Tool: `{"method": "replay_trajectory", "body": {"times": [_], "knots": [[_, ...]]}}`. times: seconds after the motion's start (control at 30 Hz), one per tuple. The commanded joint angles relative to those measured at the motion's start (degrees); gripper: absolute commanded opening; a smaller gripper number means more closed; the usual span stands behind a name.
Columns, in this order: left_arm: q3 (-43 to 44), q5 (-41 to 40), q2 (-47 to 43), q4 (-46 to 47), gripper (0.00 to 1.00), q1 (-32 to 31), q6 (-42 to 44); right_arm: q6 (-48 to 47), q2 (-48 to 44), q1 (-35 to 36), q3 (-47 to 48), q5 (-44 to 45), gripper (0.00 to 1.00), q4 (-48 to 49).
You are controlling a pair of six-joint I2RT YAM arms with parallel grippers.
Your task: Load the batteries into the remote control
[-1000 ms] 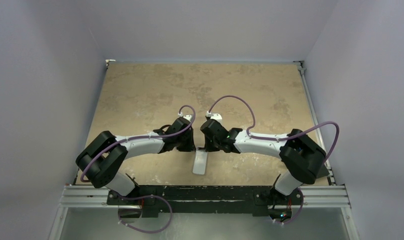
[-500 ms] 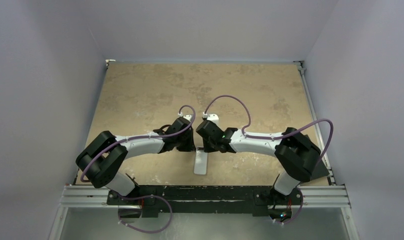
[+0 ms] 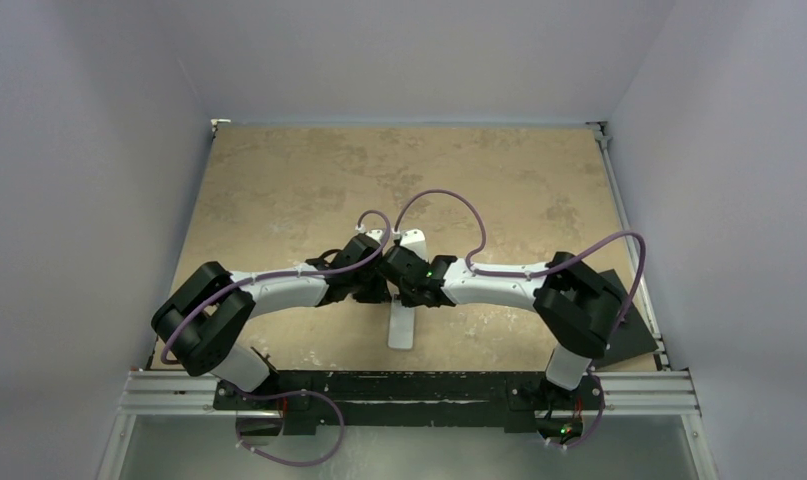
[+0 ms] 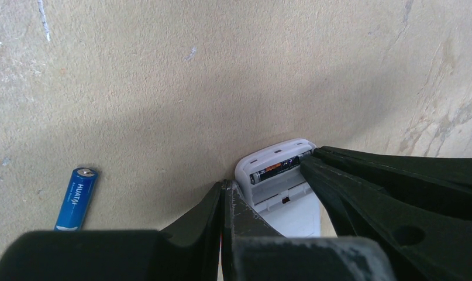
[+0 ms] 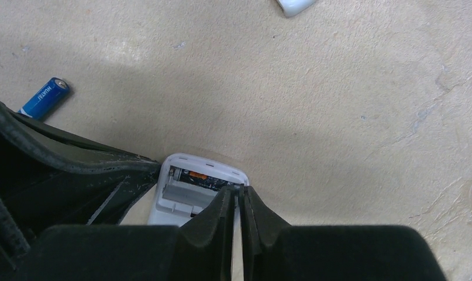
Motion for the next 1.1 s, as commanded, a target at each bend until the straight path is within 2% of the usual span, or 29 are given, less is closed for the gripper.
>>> {"method": "replay_trajectory", "body": {"times": [0.0, 0.23, 0.67, 1.07], "knots": [[0.13, 0.87, -0.79, -0.93, 0.0, -0.06, 1.14, 1.25, 2.83, 1.01, 1.45, -0.46, 0.19, -0.21], [0.13, -0.47, -2.1, -2.39, 0.0, -0.07, 1.5, 1.64, 2.49, 1.21, 3.11, 1.14, 0.27, -3.3], [0.74, -2.72, -5.89, -6.33, 0.0, -0.03, 2.16, 2.96, -5.18, 1.21, 4.84, 2.1, 0.31, -5.93], [-0.47, -1.92, -13.9, -11.15, 0.0, -0.09, 2.15, 2.19, -15.39, 1.34, -3.84, -3.92, 0.31, -1.83]]}}
